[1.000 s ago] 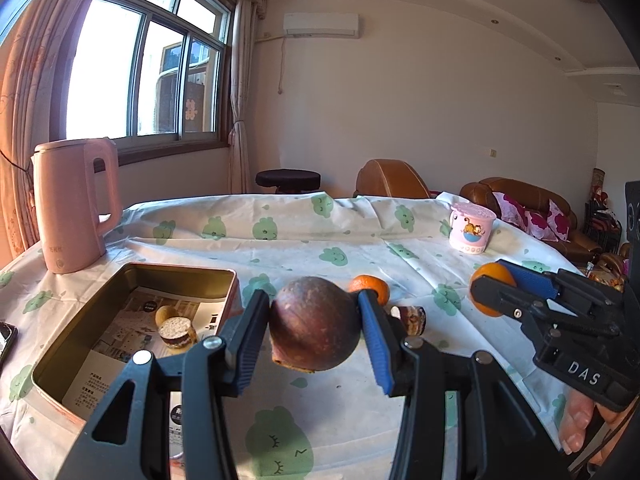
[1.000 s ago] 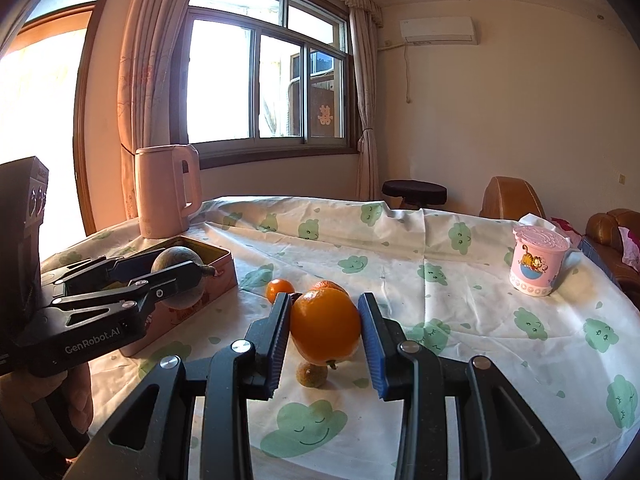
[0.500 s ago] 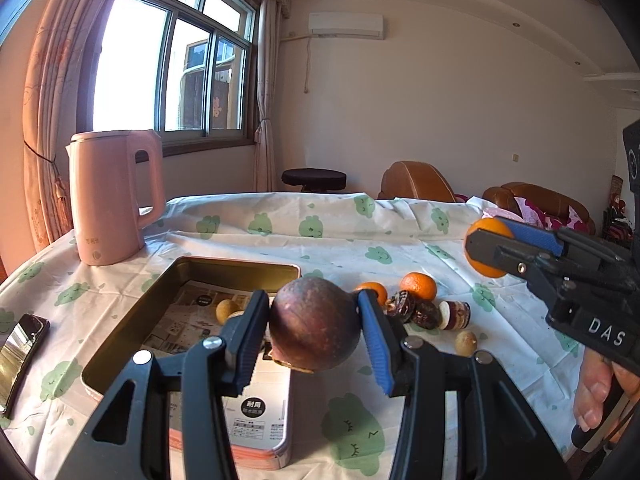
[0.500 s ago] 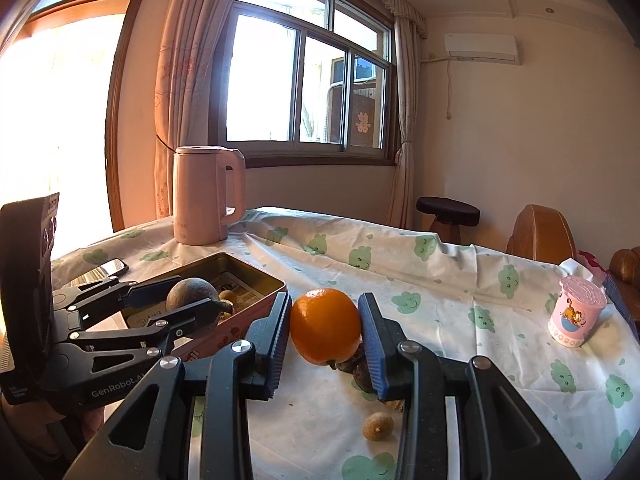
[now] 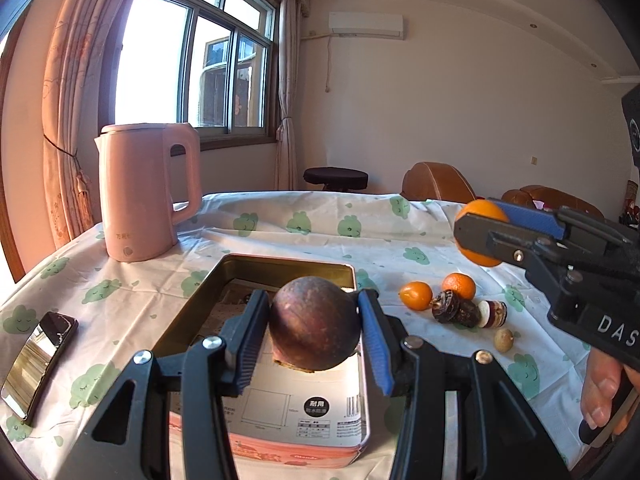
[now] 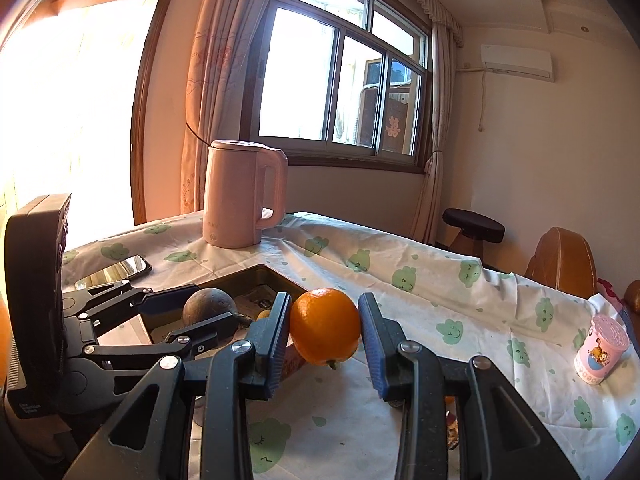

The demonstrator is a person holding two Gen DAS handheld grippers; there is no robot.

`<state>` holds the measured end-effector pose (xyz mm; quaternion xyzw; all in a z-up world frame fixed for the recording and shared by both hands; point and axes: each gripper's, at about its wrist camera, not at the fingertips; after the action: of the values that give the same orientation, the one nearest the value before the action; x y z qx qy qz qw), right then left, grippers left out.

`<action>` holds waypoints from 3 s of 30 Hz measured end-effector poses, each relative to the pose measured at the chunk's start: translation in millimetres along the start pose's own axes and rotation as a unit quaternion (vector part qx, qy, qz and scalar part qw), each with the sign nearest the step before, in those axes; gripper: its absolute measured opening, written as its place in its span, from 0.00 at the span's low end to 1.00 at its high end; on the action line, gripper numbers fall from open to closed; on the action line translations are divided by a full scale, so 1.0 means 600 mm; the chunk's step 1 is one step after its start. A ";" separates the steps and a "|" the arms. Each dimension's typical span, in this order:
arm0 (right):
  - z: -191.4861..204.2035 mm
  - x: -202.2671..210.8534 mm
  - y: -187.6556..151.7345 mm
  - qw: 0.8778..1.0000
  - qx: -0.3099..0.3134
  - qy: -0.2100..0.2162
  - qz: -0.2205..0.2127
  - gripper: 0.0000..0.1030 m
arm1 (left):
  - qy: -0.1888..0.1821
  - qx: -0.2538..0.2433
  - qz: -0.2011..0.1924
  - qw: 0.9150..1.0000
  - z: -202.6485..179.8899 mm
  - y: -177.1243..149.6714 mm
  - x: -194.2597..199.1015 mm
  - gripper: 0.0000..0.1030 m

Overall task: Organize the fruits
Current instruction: 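Carry the passion fruit over the tin box with the left tool while the right tool carries the orange there, then open the left tool to drop the passion fruit into the tin while the right tool releases the orange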

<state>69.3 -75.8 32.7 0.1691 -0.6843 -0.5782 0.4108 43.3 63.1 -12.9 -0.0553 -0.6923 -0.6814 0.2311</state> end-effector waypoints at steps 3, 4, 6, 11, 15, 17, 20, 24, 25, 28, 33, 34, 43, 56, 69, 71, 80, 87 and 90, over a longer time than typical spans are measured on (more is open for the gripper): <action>0.009 -0.010 0.006 1.000 0.002 0.006 0.001 0.35 | 0.007 0.000 0.002 1.000 0.011 0.001 -0.006 0.47; 0.012 -0.015 0.008 1.000 0.003 0.008 0.001 0.35 | 0.010 -0.001 0.002 1.000 0.015 0.001 -0.008 0.47; 0.017 -0.023 0.011 1.000 0.005 0.012 0.003 0.35 | 0.014 0.000 0.004 1.000 0.023 0.002 -0.013 0.47; 0.030 -0.047 0.014 1.000 0.008 0.021 0.009 0.35 | 0.023 -0.003 0.011 1.000 0.037 0.003 -0.026 0.47; 0.033 -0.061 0.011 1.000 0.005 0.026 0.012 0.36 | 0.029 -0.006 0.013 0.999 0.045 0.005 -0.032 0.47; 0.034 -0.066 0.009 0.999 0.004 0.028 0.015 0.35 | 0.030 -0.007 0.014 0.999 0.049 0.006 -0.035 0.47; 0.034 -0.076 0.007 0.999 0.001 0.029 0.020 0.36 | 0.034 -0.008 0.017 0.999 0.055 0.007 -0.040 0.47; 0.038 -0.090 0.006 0.999 -0.001 0.032 0.025 0.36 | 0.040 -0.008 0.021 0.999 0.064 0.008 -0.050 0.47; 0.038 -0.093 0.005 0.999 -0.002 0.034 0.026 0.36 | 0.041 -0.009 0.023 0.999 0.066 0.008 -0.051 0.47; 0.038 -0.104 0.003 0.999 -0.006 0.038 0.031 0.36 | 0.045 -0.009 0.027 0.999 0.071 0.009 -0.057 0.47; 0.042 -0.118 -0.006 0.998 -0.011 0.043 0.038 0.36 | 0.048 -0.008 0.034 0.998 0.077 0.009 -0.066 0.47; 0.043 -0.120 -0.007 0.998 -0.013 0.043 0.038 0.36 | 0.049 -0.008 0.037 0.998 0.078 0.008 -0.069 0.47; 0.045 -0.140 -0.021 0.997 -0.024 0.048 0.048 0.36 | 0.051 -0.004 0.056 0.997 0.086 0.008 -0.084 0.47; 0.053 -0.174 -0.038 0.994 -0.024 0.061 0.087 0.36 | 0.042 -0.008 0.109 0.993 0.087 0.002 -0.116 0.47; 0.046 -0.197 -0.045 0.989 -0.040 0.070 0.127 0.36 | 0.048 -0.020 0.136 0.989 0.082 -0.001 -0.135 0.47; 0.044 -0.198 -0.046 0.988 -0.043 0.069 0.128 0.36 | 0.050 -0.022 0.136 0.989 0.080 -0.001 -0.135 0.47; 0.040 -0.193 -0.047 0.989 -0.052 0.061 0.123 0.45 | 0.055 -0.018 0.122 0.991 0.082 -0.001 -0.125 0.49; 0.030 -0.172 -0.044 0.993 -0.062 0.046 0.093 0.57 | 0.072 -0.006 0.075 0.995 0.088 0.004 -0.095 0.77; 0.025 -0.149 -0.049 0.994 -0.049 0.024 0.091 0.57 | 0.076 -0.004 0.035 0.997 0.088 0.007 -0.068 0.83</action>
<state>104.6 -10.8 -27.4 0.0994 -0.6578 -0.5671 0.4856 68.0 124.2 -23.5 -0.0286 -0.6677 -0.6780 0.3061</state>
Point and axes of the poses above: each gripper's, at about its wrist camera, not at the fingertips, and x roughly against the way its jaws point, z to its left, y to its top, and after that the axes turned 12 degrees about y, right-handed
